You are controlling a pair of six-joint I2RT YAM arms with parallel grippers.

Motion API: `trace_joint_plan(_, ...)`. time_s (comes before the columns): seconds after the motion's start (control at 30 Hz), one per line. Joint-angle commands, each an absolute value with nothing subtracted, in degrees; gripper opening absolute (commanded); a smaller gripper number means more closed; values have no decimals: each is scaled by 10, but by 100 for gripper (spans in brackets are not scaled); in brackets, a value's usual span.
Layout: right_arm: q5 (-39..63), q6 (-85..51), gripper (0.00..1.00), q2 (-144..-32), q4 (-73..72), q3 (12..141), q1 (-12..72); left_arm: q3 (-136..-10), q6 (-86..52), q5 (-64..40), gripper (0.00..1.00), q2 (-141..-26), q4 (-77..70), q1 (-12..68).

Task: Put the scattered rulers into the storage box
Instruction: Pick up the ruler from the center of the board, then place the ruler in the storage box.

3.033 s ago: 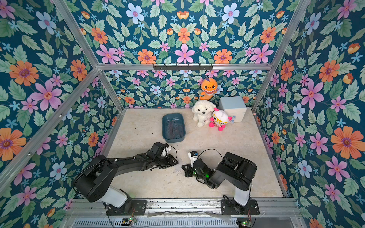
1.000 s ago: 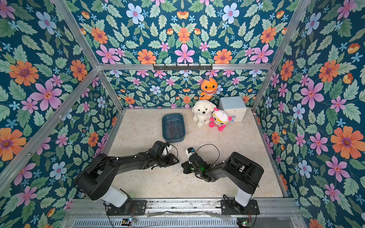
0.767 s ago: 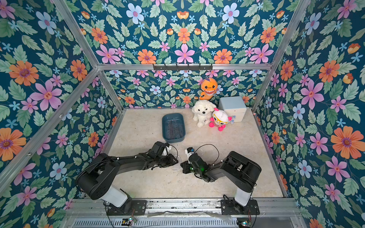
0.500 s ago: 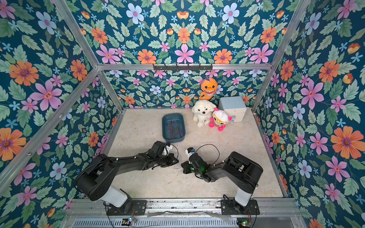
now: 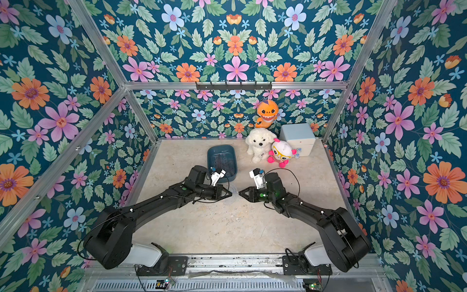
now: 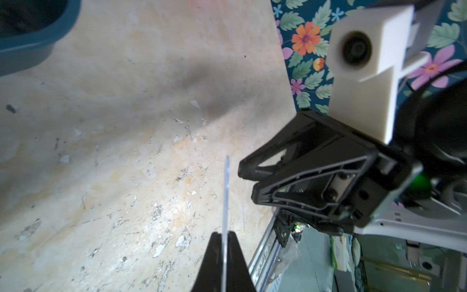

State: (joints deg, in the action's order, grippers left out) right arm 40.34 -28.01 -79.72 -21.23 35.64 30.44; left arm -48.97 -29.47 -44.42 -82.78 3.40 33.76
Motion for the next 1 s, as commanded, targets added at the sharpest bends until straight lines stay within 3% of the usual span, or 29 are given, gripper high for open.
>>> trace_joint_plan(0.0, 521, -281, 38, -796, -241, 364, 281, -503, -249, -525, 0, -833, 57, 328)
trace_joint_plan(0.13, 560, -314, 48, -826, -302, 377, 279, -506, -253, -557, 0, -839, 39, 322)
trace_joint_plan(0.4, 597, -382, 49, -895, -415, 397, 288, -500, -258, -572, 0, -841, 19, 321)
trace_joint_plan(0.87, 607, -417, 7, -902, -463, 401, 299, -510, -255, -557, 0, -846, 36, 321)
trace_joint_plan(0.9, 602, -417, 4, -903, -460, 406, 300, -518, -248, -542, 8, -847, 55, 321)
trace_joint_plan(0.97, 586, -402, 0, -906, -427, 424, 299, -538, -225, -503, 35, -851, 101, 319)
